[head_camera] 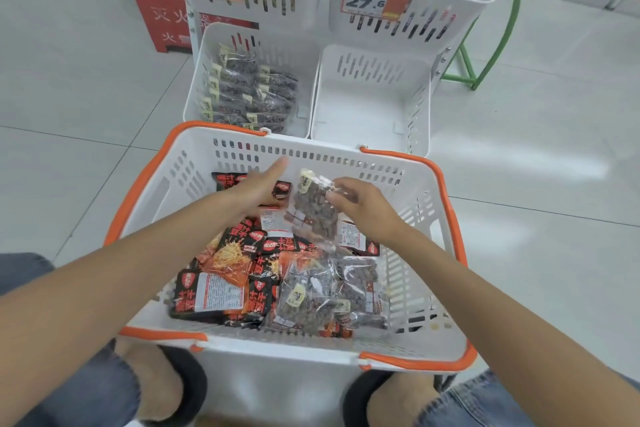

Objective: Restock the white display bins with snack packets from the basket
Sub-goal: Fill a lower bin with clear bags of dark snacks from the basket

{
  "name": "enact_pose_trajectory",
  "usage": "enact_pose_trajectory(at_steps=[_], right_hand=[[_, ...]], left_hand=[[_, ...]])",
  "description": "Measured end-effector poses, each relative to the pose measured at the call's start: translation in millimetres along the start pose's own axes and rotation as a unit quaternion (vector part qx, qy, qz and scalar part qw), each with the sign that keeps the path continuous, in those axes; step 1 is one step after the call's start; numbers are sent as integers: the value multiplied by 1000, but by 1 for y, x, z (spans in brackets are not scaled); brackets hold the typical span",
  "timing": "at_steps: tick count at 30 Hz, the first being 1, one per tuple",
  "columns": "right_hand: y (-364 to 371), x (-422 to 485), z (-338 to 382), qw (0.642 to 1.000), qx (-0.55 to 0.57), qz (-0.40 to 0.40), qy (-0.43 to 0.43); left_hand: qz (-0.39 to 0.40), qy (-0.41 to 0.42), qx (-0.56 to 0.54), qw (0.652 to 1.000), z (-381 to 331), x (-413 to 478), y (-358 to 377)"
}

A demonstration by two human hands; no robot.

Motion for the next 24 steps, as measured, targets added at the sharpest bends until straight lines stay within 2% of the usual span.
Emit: enact_pose_trajectory(at_steps=[2, 4, 6, 7, 9, 12, 13, 15, 18, 20, 22, 24], right_hand=[[4, -2, -4, 998, 51, 38, 0], [9, -5, -5, 989, 121, 77, 16], [12, -8, -18, 981, 147, 112, 62], [11, -9, -29, 980, 124, 129, 85], [19, -13, -63, 975, -13, 183, 124], [50, -30, -120, 924, -203, 273, 174], [54, -34, -128, 914, -250, 271, 173], [52, -28, -133, 917, -278, 245, 146], [19, -7, -109, 958, -194, 181, 111], [-13, 4, -76, 985, -84, 115, 94], [-33, 10, -40, 993, 49, 76, 79], [-30, 16, -10, 979, 176, 70, 70]], left_hand=[[53, 104, 74, 990, -17, -5, 14], [109, 113, 72, 985, -14, -3, 28], [82, 117, 59, 988, -7, 1, 22], [55, 118, 53, 990, -4, 3, 15], [16, 98, 32, 995, 6, 4, 3], [-14, 70, -15, 997, 19, 7, -2], [-15, 61, -30, 998, 21, 7, 0], [-15, 42, -58, 997, 23, 2, 1], [-30, 33, -106, 993, 25, 3, -7], [-38, 36, -131, 990, 24, 6, -13], [-38, 39, -173, 983, 19, 4, -16], [9, 28, -252, 967, 11, 1, -8]])
Point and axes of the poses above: each hand's wrist, its own x-axis towards the middle knuckle, its own y-axis out of the palm, z = x × y, the point moved 8 cm from there along x, towards the middle knuckle, and after that the axes turned 6 degrees about y, right-handed, at the moved point
